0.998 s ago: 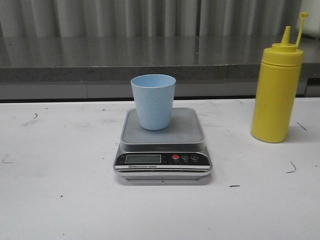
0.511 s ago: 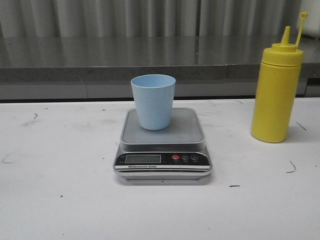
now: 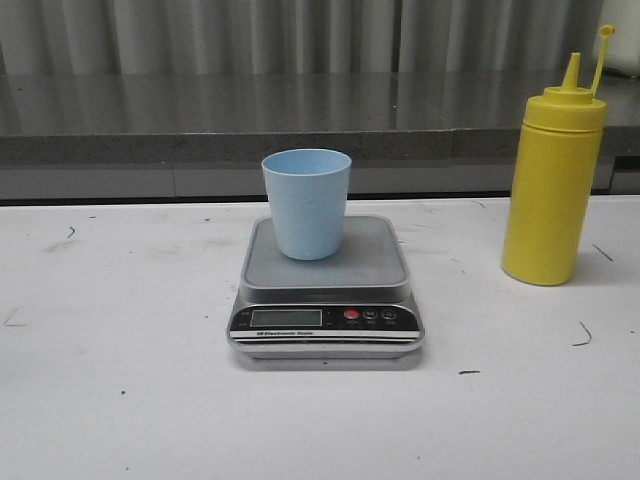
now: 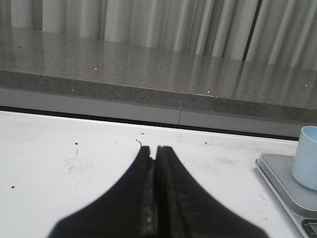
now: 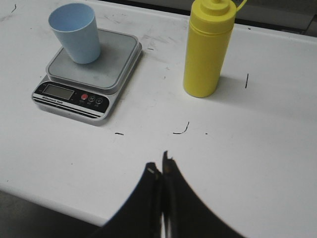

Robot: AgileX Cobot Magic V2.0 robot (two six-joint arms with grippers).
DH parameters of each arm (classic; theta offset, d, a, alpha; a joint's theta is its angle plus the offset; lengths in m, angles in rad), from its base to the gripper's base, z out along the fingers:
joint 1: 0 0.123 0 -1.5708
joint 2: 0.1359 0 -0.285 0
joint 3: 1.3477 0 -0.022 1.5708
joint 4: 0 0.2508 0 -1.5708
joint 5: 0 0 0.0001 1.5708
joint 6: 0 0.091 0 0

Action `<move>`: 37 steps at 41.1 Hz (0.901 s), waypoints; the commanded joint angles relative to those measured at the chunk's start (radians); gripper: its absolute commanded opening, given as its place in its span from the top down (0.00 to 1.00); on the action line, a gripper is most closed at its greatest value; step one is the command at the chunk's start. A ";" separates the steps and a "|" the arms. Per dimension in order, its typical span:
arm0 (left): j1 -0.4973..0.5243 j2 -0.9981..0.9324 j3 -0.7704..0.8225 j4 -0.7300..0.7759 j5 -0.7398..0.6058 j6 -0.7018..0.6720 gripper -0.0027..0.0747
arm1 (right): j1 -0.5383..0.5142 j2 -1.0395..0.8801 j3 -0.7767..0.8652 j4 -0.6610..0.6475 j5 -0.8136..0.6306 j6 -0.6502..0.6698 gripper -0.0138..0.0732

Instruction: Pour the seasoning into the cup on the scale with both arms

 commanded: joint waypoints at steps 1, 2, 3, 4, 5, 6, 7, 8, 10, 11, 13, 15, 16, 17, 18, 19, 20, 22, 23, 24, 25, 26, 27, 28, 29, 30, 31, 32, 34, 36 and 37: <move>-0.001 -0.018 0.024 0.038 -0.094 -0.037 0.99 | 0.002 0.008 -0.023 -0.006 -0.062 -0.012 0.92; -0.001 -0.018 0.024 0.038 -0.094 -0.035 0.99 | 0.002 0.008 -0.023 -0.006 -0.062 -0.012 0.92; -0.001 -0.018 0.024 0.038 -0.094 -0.035 0.99 | 0.002 0.008 -0.023 -0.006 -0.062 -0.012 0.92; -0.001 -0.018 0.024 0.038 -0.094 -0.035 0.99 | 0.002 0.008 -0.023 -0.006 -0.062 -0.012 0.92; -0.001 -0.018 0.024 0.038 -0.094 -0.035 0.99 | 0.002 0.008 -0.023 -0.006 -0.062 -0.012 0.92; -0.001 -0.018 0.024 0.038 -0.094 -0.033 0.99 | 0.002 0.008 -0.023 -0.006 -0.062 -0.012 0.92; -0.001 -0.018 0.024 0.038 -0.094 -0.032 0.99 | 0.002 0.008 -0.023 -0.006 -0.062 -0.012 0.92; -0.001 -0.018 0.024 0.038 -0.094 -0.026 0.99 | 0.002 0.008 -0.023 -0.006 -0.062 -0.012 0.92; -0.001 -0.018 0.024 0.042 -0.094 -0.024 0.99 | 0.002 0.008 -0.023 -0.006 -0.062 -0.012 0.92; -0.001 -0.018 0.024 0.043 -0.094 -0.025 0.99 | 0.002 0.008 -0.023 -0.006 -0.062 -0.012 0.92; -0.001 -0.018 0.024 0.044 -0.094 -0.016 0.99 | 0.002 0.008 -0.023 -0.006 -0.062 -0.012 0.92; -0.001 -0.018 0.024 0.044 -0.096 0.000 0.99 | 0.002 0.008 -0.023 -0.006 -0.062 -0.012 0.92; -0.001 -0.018 0.024 0.044 -0.096 0.002 0.99 | 0.002 0.008 -0.023 -0.006 -0.062 -0.012 0.92; -0.001 -0.018 0.024 0.044 -0.096 0.002 0.99 | 0.002 0.008 -0.023 -0.006 -0.062 -0.012 0.92; -0.001 -0.018 0.024 0.044 -0.096 0.002 0.99 | 0.002 0.008 -0.023 -0.006 -0.062 -0.012 0.92; -0.001 -0.018 0.024 0.044 -0.096 0.002 0.99 | 0.002 0.008 -0.023 -0.006 -0.062 -0.012 0.92; -0.001 -0.018 0.024 0.044 -0.096 0.002 0.99 | 0.002 0.008 -0.023 -0.006 -0.062 -0.012 0.92; -0.001 -0.018 0.024 0.044 -0.096 0.002 0.99 | 0.002 0.008 -0.023 -0.006 -0.062 -0.012 0.92; -0.001 -0.018 0.024 0.044 -0.096 0.002 0.99 | 0.002 0.008 -0.023 -0.006 -0.062 -0.012 0.92; -0.001 -0.018 0.024 0.044 -0.096 0.002 0.99 | 0.002 0.008 -0.023 -0.006 -0.062 -0.012 0.92; -0.001 -0.018 0.024 0.044 -0.096 0.002 0.99 | 0.002 0.008 -0.023 -0.006 -0.062 -0.012 0.92; -0.001 -0.018 0.024 0.044 -0.096 0.002 0.99 | 0.002 0.008 -0.023 -0.006 -0.062 -0.012 0.92; -0.001 -0.018 0.024 0.044 -0.096 0.002 0.99 | 0.002 0.008 -0.023 -0.006 -0.062 -0.012 0.92; 0.001 -0.018 0.024 0.044 -0.096 0.002 0.99 | 0.002 0.008 -0.023 -0.006 -0.062 -0.012 0.92; 0.001 -0.018 0.024 0.044 -0.096 0.002 0.99 | 0.002 0.008 -0.023 -0.006 -0.062 -0.012 0.92; 0.001 -0.018 0.024 0.044 -0.096 0.002 0.99 | 0.002 0.008 -0.023 -0.006 -0.062 -0.012 0.92; 0.001 -0.018 0.024 0.044 -0.096 0.002 0.99 | 0.002 0.008 -0.023 -0.006 -0.062 -0.012 0.92; 0.001 -0.018 0.024 0.044 -0.096 0.002 0.99 | 0.002 0.008 -0.023 -0.006 -0.062 -0.012 0.92; 0.001 -0.018 0.024 0.044 -0.096 0.002 0.99 | 0.002 0.008 -0.023 -0.006 -0.062 -0.012 0.92; 0.001 -0.018 0.024 0.044 -0.096 0.002 0.99 | 0.002 0.008 -0.023 -0.006 -0.062 -0.012 0.92; 0.001 -0.018 0.024 0.044 -0.096 0.002 0.99 | 0.002 0.008 -0.023 -0.006 -0.062 -0.012 0.92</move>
